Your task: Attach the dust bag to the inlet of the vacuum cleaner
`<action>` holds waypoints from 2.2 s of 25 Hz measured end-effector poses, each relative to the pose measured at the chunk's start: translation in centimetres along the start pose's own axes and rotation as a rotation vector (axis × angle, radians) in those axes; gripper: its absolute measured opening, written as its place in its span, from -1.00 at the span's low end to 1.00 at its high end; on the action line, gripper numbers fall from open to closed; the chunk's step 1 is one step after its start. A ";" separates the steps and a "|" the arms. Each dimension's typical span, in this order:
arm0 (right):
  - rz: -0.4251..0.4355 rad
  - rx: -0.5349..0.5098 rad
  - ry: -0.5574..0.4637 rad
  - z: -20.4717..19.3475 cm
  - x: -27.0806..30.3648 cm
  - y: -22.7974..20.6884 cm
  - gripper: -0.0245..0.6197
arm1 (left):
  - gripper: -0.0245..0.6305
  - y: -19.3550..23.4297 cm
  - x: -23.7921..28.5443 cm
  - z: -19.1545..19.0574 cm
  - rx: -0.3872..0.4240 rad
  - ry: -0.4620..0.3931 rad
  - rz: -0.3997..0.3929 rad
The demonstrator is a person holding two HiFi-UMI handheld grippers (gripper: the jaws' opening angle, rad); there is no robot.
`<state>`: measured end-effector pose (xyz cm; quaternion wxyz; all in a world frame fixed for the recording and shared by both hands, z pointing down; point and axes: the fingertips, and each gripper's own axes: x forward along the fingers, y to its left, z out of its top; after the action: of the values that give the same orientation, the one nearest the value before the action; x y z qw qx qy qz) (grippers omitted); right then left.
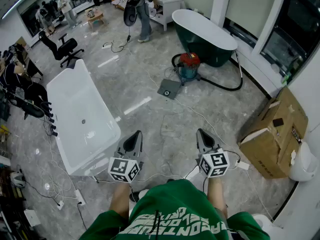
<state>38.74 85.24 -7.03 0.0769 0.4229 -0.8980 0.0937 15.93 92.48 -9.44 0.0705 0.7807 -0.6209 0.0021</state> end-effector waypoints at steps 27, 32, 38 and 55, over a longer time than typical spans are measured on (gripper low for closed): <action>-0.042 -0.007 0.064 0.1 9.9 -3.9 -0.90 | -0.94 9.2 9.9 -1.6 -0.074 0.028 0.018; -0.097 -0.017 0.060 2.3 17.3 -3.4 -0.90 | -0.94 15.9 16.3 -0.4 -0.074 0.019 -0.056; -0.125 -0.018 0.077 4.6 27.6 -2.1 -0.90 | -0.94 24.2 23.0 1.6 -0.083 0.011 -0.124; -0.161 0.017 0.104 5.7 45.4 -6.1 -0.90 | -0.94 34.6 39.1 1.0 -0.092 0.060 -0.224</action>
<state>14.50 46.28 -2.06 0.1271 0.4890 -0.8550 0.1167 -8.75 46.91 -3.20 0.1245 0.8406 -0.5271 -0.0110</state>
